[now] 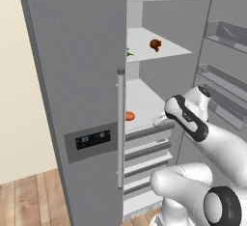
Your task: Gather the eggplant and squash from the fridge and place them on a tray on the dining counter. Then gather the chicken drumstick and fish from the fridge and place them on the other tray.
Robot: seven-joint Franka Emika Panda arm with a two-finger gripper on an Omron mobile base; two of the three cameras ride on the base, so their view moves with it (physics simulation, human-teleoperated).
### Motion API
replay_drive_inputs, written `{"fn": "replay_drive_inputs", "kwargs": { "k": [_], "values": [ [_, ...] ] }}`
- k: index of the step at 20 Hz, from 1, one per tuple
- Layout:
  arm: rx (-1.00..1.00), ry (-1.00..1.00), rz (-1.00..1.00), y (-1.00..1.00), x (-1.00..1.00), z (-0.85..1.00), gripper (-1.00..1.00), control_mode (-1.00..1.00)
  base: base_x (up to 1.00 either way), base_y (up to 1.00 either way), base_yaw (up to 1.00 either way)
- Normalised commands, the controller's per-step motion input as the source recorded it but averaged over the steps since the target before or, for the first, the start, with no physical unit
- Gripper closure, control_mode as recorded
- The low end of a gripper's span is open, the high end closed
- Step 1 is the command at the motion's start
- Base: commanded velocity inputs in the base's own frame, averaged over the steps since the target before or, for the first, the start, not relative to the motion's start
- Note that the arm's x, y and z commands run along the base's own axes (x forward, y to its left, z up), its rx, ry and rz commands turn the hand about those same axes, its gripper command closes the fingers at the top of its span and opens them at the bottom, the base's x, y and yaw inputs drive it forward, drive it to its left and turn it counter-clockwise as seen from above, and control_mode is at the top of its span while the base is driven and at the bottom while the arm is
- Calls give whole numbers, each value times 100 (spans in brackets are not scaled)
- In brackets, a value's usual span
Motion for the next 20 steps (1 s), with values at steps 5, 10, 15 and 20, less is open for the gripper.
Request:
{"fn": "replay_drive_inputs", "kwargs": {
  "k": [5,10,15,20],
  "values": [
    [4,0,0,14,52,8,-100,-100,0,0,0],
    [0,-1,0,2,33,-16,-100,-100,0,0,0],
    [0,-3,0,15,20,-6,-100,-100,0,0,0],
    [1,-5,0,14,26,-8,-100,-100,0,0,0]
  ]
}}
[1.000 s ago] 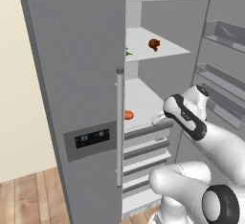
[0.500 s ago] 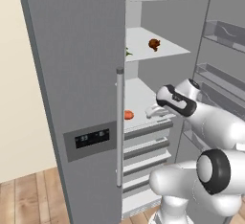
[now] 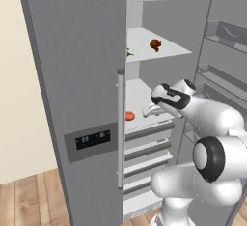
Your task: Gather the eggplant and squash from the fridge and place them on a tray on the dining counter. Then gather the chicken drumstick and fish from the fridge and place them on the other tray.
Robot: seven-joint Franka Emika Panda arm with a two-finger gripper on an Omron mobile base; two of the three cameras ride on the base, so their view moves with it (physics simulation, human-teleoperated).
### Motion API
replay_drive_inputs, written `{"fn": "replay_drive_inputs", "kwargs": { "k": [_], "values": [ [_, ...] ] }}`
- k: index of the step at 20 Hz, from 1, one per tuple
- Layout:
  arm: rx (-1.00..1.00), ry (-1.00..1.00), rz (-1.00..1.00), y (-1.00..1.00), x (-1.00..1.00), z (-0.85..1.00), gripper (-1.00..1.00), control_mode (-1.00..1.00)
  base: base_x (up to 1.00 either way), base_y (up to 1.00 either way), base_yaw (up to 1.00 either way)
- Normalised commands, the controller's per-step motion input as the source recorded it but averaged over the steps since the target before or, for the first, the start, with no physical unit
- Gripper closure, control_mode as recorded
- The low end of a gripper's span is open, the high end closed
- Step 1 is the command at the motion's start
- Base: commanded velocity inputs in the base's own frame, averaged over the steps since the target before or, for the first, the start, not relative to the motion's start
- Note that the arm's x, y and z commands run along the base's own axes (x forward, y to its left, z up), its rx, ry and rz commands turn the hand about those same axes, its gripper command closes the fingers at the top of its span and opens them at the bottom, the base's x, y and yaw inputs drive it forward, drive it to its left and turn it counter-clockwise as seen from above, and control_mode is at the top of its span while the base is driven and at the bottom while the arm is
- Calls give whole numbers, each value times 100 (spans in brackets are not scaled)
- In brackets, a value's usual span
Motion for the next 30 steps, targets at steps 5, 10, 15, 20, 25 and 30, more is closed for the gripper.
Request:
{"fn": "replay_drive_inputs", "kwargs": {
  "k": [5,10,15,20,25,30],
  "values": [
    [3,-2,0,5,33,-24,-100,-100,0,0,0],
    [2,0,0,10,30,-9,-100,-100,0,0,0],
    [0,0,0,16,23,-7,-100,-100,0,0,0],
    [0,0,0,12,43,-25,-100,-100,0,0,0],
    [0,0,0,1,53,-37,-100,-100,0,0,0],
    [0,0,0,13,53,-33,-100,-100,0,0,0]
  ]
}}
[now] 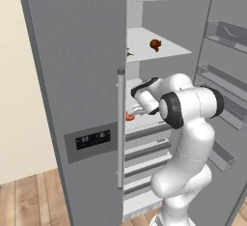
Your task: Gather the eggplant and squash from the fridge and place them on a tray on the dining counter. Then gather the chicken drumstick and fish from the fridge and place them on the other tray.
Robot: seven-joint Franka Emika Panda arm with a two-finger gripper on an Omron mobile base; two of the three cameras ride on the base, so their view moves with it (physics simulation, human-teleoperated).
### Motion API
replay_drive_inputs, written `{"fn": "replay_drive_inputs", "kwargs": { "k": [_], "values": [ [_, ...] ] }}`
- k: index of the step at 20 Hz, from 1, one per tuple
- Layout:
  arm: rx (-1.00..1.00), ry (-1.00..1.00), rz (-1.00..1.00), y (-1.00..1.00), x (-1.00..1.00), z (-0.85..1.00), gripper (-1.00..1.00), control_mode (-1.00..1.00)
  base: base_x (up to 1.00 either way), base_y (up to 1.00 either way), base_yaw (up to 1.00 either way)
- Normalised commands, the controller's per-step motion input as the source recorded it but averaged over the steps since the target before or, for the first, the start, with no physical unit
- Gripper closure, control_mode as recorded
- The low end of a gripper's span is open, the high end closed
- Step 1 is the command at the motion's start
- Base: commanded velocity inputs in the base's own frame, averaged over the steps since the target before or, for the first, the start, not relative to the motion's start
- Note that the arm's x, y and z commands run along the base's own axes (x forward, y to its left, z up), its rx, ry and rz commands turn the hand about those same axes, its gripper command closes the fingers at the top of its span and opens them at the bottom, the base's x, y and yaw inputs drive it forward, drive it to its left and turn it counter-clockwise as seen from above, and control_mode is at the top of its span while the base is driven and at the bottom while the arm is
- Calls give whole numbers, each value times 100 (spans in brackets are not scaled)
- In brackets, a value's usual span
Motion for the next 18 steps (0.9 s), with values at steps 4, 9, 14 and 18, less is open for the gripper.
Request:
{"fn": "replay_drive_inputs", "kwargs": {
  "k": [4,9,14,18],
  "values": [
    [0,1,0,18,64,-31,-100,-100,0,0,0],
    [0,4,0,12,53,-24,-100,-100,0,0,0],
    [0,7,0,2,38,-31,-100,-100,0,0,0],
    [0,5,0,0,19,-26,-100,-100,0,0,0]
  ]
}}
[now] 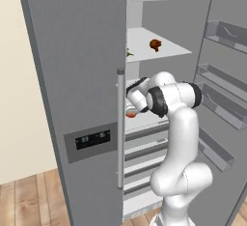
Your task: Gather the eggplant and squash from the fridge and place them on a tray on the dining counter. Then gather the chicken drumstick and fish from the fridge and place them on the other tray.
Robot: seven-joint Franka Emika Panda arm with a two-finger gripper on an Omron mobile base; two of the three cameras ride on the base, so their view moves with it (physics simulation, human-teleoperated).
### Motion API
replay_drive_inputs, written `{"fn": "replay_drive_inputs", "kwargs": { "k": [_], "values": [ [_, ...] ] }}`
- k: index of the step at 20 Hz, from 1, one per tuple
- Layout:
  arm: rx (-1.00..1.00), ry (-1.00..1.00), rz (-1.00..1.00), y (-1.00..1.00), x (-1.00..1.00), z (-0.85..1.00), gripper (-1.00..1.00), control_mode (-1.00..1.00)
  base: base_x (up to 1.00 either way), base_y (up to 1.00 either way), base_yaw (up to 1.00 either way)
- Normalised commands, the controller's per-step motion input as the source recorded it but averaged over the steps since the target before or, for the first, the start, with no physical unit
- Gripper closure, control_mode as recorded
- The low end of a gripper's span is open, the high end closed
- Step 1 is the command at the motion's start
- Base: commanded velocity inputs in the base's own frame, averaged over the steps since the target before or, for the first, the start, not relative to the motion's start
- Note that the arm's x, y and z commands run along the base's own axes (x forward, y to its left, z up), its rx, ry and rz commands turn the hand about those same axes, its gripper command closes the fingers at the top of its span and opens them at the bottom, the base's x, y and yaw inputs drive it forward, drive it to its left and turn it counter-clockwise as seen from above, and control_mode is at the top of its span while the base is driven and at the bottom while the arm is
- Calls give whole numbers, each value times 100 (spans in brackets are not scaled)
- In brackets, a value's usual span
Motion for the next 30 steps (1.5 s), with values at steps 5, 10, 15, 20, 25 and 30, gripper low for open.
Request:
{"fn": "replay_drive_inputs", "kwargs": {
  "k": [5,10,15,20,25,30],
  "values": [
    [0,3,0,3,13,-25,100,-100,0,0,0],
    [4,0,0,-5,-23,-16,100,-100,0,0,0],
    [7,-3,-1,-5,-62,2,100,-100,0,0,0],
    [4,-8,-1,-17,-63,30,100,-100,0,0,0],
    [-3,-9,-2,-3,-78,49,100,-100,0,0,0],
    [-4,-1,-3,-27,-77,81,100,-100,0,0,0]
  ]
}}
